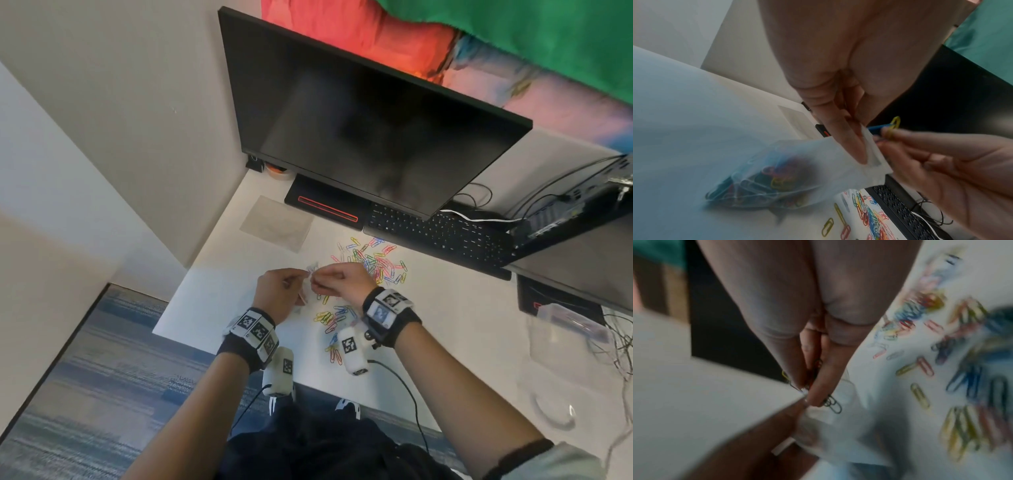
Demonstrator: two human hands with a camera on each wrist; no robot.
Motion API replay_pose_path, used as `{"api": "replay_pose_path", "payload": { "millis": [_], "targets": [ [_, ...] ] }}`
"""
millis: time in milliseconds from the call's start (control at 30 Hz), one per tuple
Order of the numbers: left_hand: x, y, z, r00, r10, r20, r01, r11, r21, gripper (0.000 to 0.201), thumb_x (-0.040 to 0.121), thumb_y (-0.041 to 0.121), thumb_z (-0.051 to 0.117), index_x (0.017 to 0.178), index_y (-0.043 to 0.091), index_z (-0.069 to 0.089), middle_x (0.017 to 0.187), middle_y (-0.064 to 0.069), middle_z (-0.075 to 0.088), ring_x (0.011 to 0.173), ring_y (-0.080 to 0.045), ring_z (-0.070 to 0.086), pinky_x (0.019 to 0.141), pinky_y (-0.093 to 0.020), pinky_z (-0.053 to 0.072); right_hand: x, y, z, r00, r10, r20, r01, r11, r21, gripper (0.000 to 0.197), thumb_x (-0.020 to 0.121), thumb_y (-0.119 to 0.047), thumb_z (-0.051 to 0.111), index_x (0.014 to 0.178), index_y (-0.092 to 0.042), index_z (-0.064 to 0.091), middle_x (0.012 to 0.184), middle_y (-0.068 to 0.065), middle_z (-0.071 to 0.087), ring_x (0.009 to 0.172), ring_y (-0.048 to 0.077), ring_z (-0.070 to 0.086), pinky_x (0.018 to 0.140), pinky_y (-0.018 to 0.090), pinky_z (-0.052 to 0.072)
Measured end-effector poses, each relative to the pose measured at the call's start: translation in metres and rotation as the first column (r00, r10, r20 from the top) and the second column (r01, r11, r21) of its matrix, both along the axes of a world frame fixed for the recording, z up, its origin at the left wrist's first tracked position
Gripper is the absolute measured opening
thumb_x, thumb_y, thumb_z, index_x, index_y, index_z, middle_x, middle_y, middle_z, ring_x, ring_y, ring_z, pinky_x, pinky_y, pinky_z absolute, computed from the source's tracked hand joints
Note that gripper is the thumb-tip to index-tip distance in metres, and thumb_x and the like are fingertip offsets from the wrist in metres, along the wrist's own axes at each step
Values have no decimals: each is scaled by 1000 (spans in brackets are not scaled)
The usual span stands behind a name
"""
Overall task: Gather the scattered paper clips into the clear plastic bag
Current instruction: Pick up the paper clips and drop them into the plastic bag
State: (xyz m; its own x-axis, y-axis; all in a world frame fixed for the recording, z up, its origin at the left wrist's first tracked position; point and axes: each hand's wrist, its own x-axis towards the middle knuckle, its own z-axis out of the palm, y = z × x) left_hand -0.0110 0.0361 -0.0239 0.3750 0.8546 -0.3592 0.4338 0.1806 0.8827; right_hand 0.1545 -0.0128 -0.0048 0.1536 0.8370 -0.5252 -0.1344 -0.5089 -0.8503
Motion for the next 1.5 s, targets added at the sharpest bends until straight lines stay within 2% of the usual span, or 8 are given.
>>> {"api": "replay_pose_path", "payload": {
  "millis": [300,433,533,667,800,1067,1233,1500],
  "targets": [
    [-6,3,0,1000,-1,15,1,1000,21,18,96,10,60,102,16,77,85,-11,78,71,-22,77,76,-43,64,-13,9,1,494,525,693,-547,808,-222,38,87,-1,47,103,-21,76,100,2,73,86,15,62,77,20,43],
    [-11,6,2,1000,24,13,-24,999,34,20,97,8,58,105,14,75,92,-12,77,72,-25,76,77,-42,64,2,9,11,781,238,577,-285,958,-10,34,91,3,47,98,-13,77,94,0,74,80,12,68,75,22,57],
    [-19,11,2,998,56,21,-57,997,48,19,96,9,60,103,16,76,99,-12,76,78,-24,76,78,-44,63,20,7,-8,769,42,637,-70,997,19,29,94,-4,49,103,-16,74,102,-1,72,92,17,68,74,32,60],
    [-29,15,0,994,97,45,-99,994,36,21,97,8,59,97,22,75,90,-9,76,75,-23,77,78,-44,63,25,-5,-56,526,436,730,-354,893,-277,42,101,-23,43,142,-17,44,150,7,40,137,23,38,112,28,24],
    [-33,14,5,989,132,61,-132,991,4,20,97,7,58,98,18,74,75,-4,73,68,-23,76,76,-43,64,6,-28,-88,358,535,765,-529,792,-306,50,103,-34,30,151,-23,24,161,6,6,148,22,11,118,32,10],
    [-31,10,0,988,137,77,-137,991,3,18,96,8,60,100,17,75,74,-1,73,67,-22,75,75,-44,64,20,-77,-113,-298,517,803,-781,352,-516,88,82,-75,30,151,-29,2,161,7,-10,147,31,0,117,54,6],
    [-26,6,-2,989,129,76,-129,992,-3,18,96,8,59,104,14,75,81,-8,73,70,-22,76,75,-43,64,21,-89,-118,-271,502,822,-748,428,-508,58,98,-42,39,150,-26,18,161,8,11,145,38,17,112,60,24],
    [-23,3,-1,992,116,50,-116,993,1,18,96,8,60,107,10,74,97,-14,75,78,-25,76,75,-44,64,31,-79,-113,-53,429,902,-780,546,-305,43,70,9,71,110,-4,67,117,14,64,106,32,61,88,39,56]
  ]
}}
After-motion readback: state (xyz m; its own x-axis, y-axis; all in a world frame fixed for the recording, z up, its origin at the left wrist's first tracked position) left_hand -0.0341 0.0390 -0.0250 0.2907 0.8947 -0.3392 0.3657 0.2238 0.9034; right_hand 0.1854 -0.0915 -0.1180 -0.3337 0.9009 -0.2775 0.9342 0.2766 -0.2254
